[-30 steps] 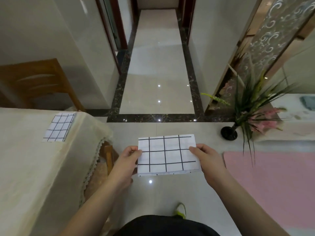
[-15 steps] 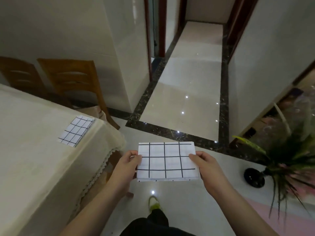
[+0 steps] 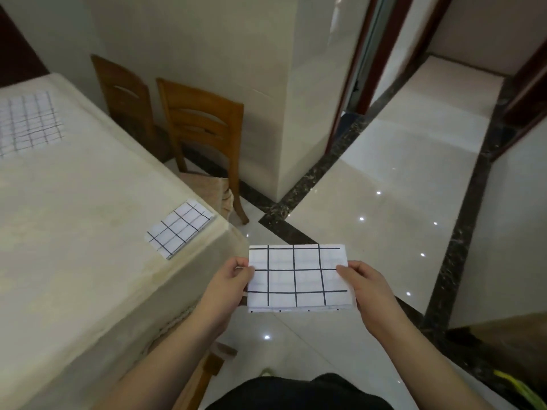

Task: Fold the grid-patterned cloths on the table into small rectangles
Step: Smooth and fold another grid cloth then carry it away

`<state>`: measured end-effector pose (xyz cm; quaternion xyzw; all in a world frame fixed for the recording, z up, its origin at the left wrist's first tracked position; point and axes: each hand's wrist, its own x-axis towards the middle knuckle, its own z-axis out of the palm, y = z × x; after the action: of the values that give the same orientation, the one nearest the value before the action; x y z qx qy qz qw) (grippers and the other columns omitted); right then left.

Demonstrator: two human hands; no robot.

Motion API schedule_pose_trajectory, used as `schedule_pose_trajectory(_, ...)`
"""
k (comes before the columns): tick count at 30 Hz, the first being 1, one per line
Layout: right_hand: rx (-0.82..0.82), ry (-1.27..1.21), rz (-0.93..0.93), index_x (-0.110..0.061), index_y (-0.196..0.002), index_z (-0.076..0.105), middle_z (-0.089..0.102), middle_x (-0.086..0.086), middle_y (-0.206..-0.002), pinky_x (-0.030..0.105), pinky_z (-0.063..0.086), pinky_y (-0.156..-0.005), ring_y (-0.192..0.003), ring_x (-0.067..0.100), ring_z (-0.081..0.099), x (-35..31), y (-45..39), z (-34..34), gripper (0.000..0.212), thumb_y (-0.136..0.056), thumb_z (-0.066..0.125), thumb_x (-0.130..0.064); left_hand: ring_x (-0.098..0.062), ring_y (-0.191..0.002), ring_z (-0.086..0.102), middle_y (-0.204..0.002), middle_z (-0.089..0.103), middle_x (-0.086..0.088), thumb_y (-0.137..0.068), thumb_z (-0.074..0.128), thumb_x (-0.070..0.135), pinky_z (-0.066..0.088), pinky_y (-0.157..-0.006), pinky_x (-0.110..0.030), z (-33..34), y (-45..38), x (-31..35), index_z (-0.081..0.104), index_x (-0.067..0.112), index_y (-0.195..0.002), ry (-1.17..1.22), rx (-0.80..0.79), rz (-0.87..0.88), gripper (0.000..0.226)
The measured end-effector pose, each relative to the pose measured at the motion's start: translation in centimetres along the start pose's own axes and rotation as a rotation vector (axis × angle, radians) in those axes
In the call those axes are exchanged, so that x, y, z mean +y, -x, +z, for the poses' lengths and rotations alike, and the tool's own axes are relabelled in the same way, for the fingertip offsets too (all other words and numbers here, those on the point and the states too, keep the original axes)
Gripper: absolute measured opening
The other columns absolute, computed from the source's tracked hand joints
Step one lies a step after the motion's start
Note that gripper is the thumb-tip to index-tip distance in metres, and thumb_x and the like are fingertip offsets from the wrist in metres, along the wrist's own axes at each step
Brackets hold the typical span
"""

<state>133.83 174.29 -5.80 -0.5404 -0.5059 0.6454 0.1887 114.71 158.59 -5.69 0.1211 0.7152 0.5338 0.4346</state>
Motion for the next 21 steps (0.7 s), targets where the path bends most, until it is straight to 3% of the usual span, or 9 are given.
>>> schedule_pose_trajectory(7, -0.19, 0.103, 0.011, -0.012, -0.1, 0.068, 0.072, 0.01, -0.096, 0.033, 0.055, -0.072, -0.085, 0.021, 0.067, -3.7, -7.2, 3.3, 0.011, -0.091, 0.064, -0.017, -0.014, -0.064, 0.067, -0.081, 0.072, -0.004, -0.097, 0.056, 0.015, 0.051, -0.055, -0.028, -1.2, -4.5, 0.3, 0.058, 0.009, -0.097, 0.062, 0.172, -0.021, 0.006)
schedule_pose_trajectory(11, -0.342, 0.201, 0.011, -0.015, -0.1, 0.068, 0.071, 0.008, -0.098, 0.04, 0.054, -0.084, -0.093, 0.025, 0.067, -5.9, -12.2, 5.6, 0.011, -0.091, 0.063, -0.02, -0.023, -0.075, 0.07, -0.086, 0.075, -0.006, -0.096, 0.059, 0.02, 0.056, -0.066, -0.04, -1.3, -6.8, 0.6, 0.059, 0.013, -0.096, 0.065, 0.324, -0.046, 0.008)
schedule_pose_trajectory(15, -0.525, 0.297, 0.014, -0.016, -0.099, 0.066, 0.072, 0.006, -0.095, 0.039, 0.057, -0.083, -0.09, 0.023, 0.069, -8.9, -16.6, 7.7, 0.01, -0.093, 0.061, -0.021, -0.031, -0.078, 0.07, -0.091, 0.075, -0.012, -0.095, 0.061, 0.019, 0.054, -0.066, -0.041, -0.9, -8.3, 1.8, 0.06, 0.01, -0.094, 0.13, 0.473, -0.072, 0.009)
schedule_pose_trajectory(18, -0.637, 0.346, 0.015, -0.017, -0.101, 0.065, 0.073, 0.005, -0.096, 0.041, 0.058, -0.083, -0.089, 0.021, 0.07, -10.6, -19.1, 9.1, 0.011, -0.092, 0.062, -0.023, -0.04, -0.083, 0.068, -0.091, 0.074, -0.013, -0.094, 0.063, 0.023, 0.055, -0.074, -0.054, -0.5, -9.1, 2.6, 0.061, 0.011, -0.097, 0.154, 0.561, -0.1, 0.012)
schedule_pose_trajectory(21, -0.719, 0.389, 0.018, -0.017, -0.105, 0.064, 0.073, 0.004, -0.096, 0.041, 0.058, -0.083, -0.089, 0.02, 0.071, -11.6, -21.1, 10.7, 0.013, -0.093, 0.061, -0.023, -0.035, -0.086, 0.07, -0.094, 0.074, -0.01, -0.094, 0.063, 0.024, 0.055, -0.082, -0.059, -0.4, -9.8, 3.1, 0.062, 0.011, -0.101, 0.202, 0.65, -0.12, 0.015)
